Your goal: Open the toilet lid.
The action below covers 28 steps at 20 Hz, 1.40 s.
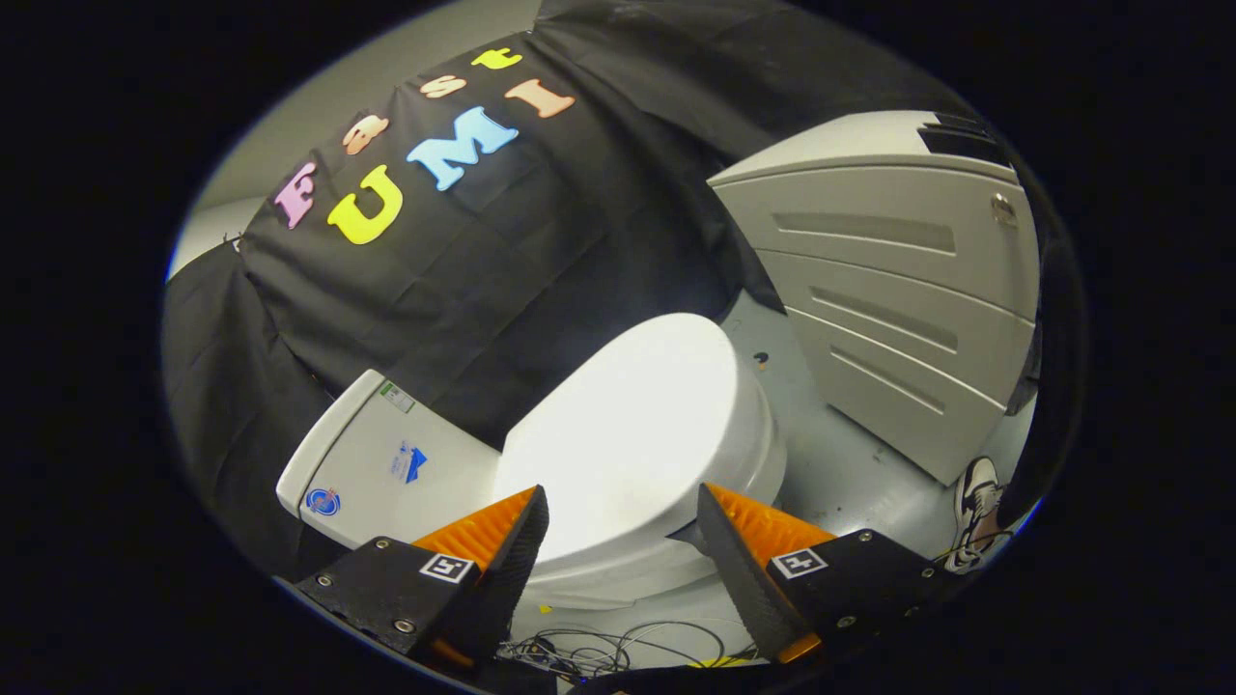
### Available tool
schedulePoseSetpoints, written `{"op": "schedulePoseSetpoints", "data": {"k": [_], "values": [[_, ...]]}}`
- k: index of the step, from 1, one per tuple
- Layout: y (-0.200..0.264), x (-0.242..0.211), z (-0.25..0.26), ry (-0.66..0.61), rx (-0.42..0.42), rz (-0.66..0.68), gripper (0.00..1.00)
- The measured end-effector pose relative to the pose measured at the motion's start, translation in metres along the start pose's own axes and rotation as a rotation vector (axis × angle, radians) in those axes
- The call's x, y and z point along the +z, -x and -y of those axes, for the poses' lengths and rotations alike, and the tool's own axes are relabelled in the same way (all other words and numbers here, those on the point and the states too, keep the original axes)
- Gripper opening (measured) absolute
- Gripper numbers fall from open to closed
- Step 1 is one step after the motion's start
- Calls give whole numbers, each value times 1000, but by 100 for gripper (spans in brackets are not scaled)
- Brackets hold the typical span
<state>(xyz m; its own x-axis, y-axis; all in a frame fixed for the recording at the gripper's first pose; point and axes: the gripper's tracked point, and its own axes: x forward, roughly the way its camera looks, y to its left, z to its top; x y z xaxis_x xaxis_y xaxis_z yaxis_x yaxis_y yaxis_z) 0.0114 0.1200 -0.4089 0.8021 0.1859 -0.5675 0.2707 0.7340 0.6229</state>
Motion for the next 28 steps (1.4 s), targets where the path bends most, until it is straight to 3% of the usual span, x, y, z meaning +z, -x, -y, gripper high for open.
{"op": "schedulePoseSetpoints", "data": {"k": [8,15,19,24,28], "values": [[-19,-33,43,-103,-61,-78,92],[-40,-44,63,-427,-16,-91,87],[-52,-43,61,-605,56,-76,78],[-59,-43,68,-601,51,-62,45],[-60,-44,73,-619,42,-67,25]]}}
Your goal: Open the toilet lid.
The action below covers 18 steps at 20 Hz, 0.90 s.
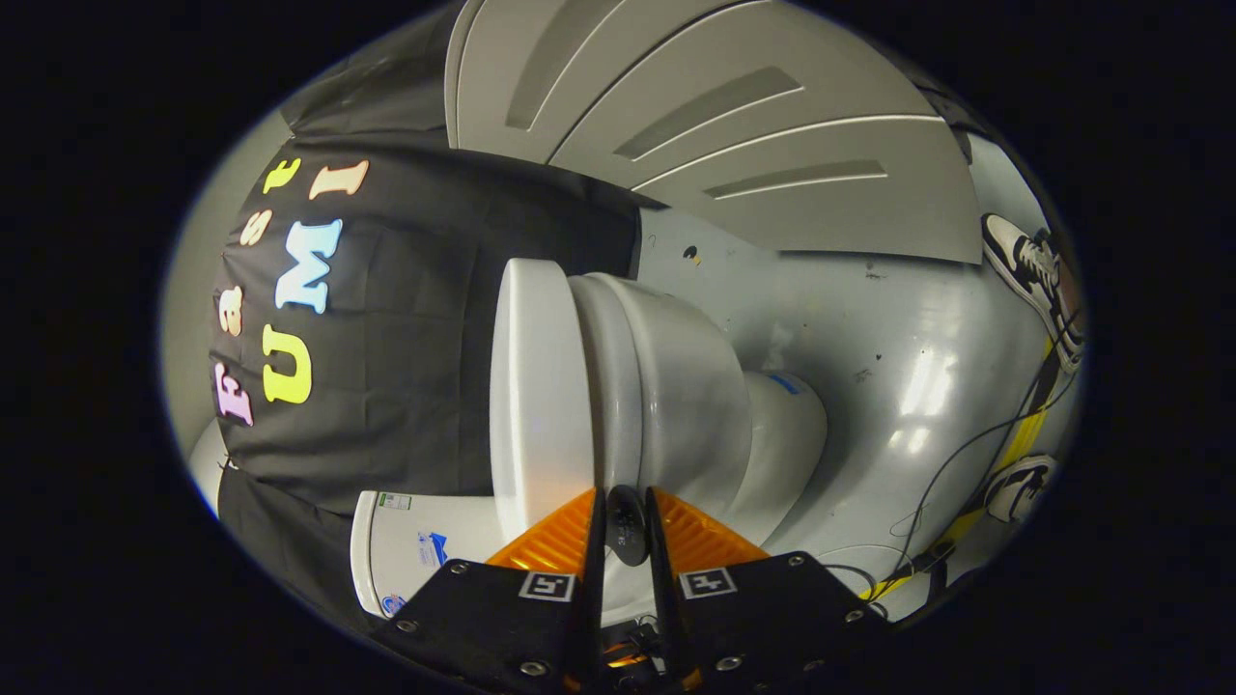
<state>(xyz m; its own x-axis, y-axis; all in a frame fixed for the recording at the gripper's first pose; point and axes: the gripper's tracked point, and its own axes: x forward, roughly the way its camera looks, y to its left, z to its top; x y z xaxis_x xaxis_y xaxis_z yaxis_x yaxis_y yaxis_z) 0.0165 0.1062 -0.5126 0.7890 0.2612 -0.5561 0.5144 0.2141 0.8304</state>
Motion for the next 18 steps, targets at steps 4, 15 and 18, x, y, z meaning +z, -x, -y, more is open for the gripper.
{"op": "schedulePoseSetpoints", "data": {"k": [4,15,18], "values": [[-1,-2,1,-24,9,1,15],[5,-3,-10,120,-56,18,0],[9,-2,-15,138,-92,32,0]]}}
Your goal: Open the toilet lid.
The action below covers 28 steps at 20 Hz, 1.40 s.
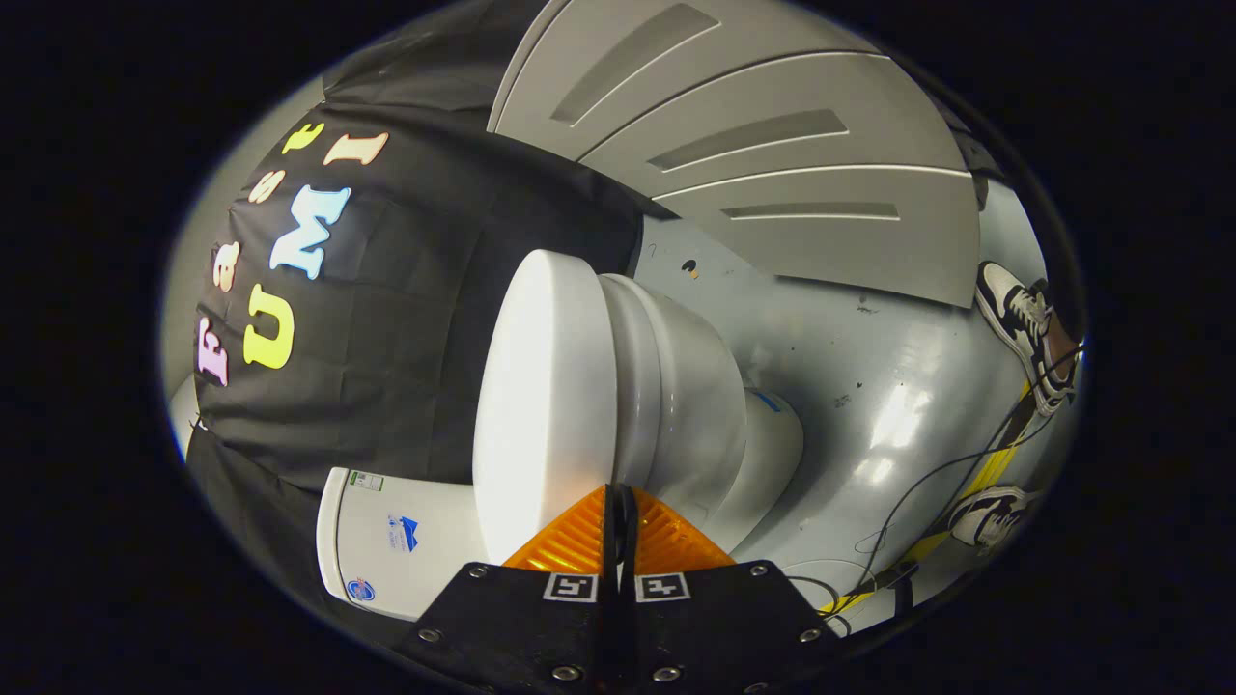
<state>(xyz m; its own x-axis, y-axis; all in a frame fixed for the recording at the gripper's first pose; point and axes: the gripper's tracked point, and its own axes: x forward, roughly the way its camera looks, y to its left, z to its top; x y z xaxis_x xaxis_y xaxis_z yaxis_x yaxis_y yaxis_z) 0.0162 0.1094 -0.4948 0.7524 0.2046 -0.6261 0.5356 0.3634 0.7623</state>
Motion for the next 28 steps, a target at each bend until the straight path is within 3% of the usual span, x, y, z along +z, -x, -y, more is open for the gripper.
{"op": "schedulePoseSetpoints", "data": {"k": [11,18,28], "values": [[35,7,-56,221,-99,70,0],[57,3,-101,252,-144,180,0],[79,-13,-153,495,-190,293,0]]}}
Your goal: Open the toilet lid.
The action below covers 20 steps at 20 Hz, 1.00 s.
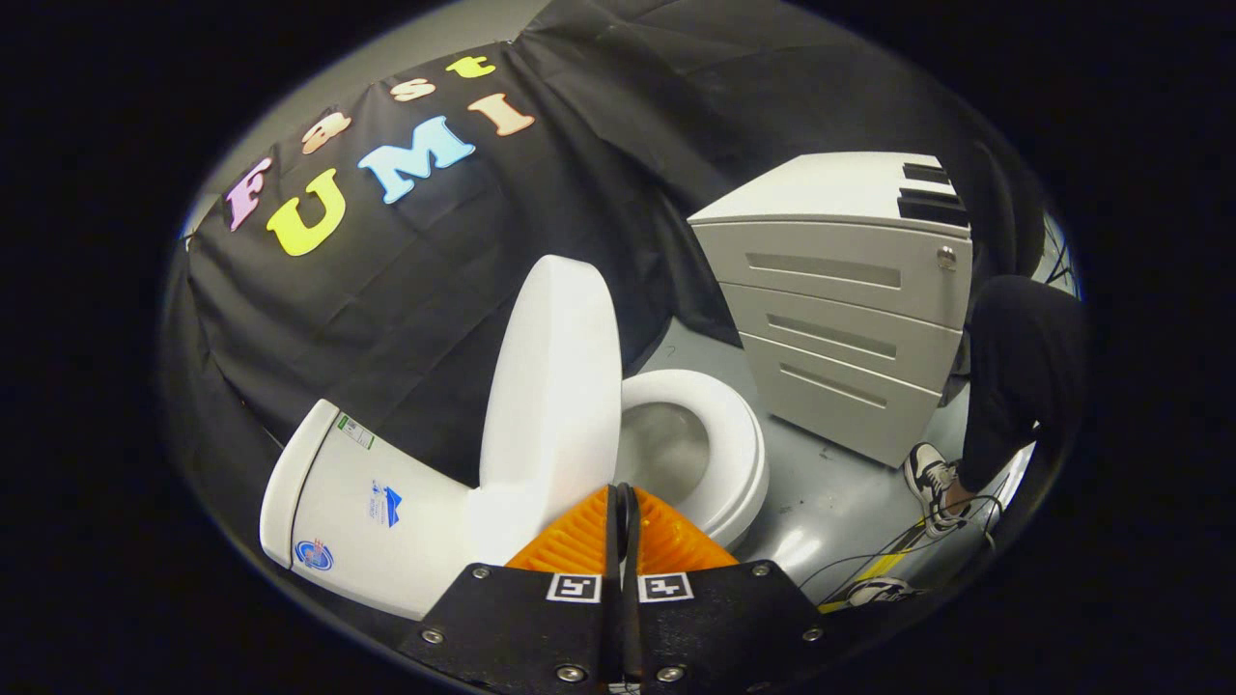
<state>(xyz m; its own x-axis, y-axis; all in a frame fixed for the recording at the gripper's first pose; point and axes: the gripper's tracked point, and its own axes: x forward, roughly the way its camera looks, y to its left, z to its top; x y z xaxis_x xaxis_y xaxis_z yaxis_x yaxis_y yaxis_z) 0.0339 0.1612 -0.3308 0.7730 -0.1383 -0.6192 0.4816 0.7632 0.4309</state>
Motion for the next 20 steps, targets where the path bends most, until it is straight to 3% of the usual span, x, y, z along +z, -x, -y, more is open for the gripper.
{"op": "schedulePoseSetpoints", "data": {"k": [6,20], "values": [[10,2,-16,72,-5,55,0],[43,10,-80,413,-22,158,0]]}}
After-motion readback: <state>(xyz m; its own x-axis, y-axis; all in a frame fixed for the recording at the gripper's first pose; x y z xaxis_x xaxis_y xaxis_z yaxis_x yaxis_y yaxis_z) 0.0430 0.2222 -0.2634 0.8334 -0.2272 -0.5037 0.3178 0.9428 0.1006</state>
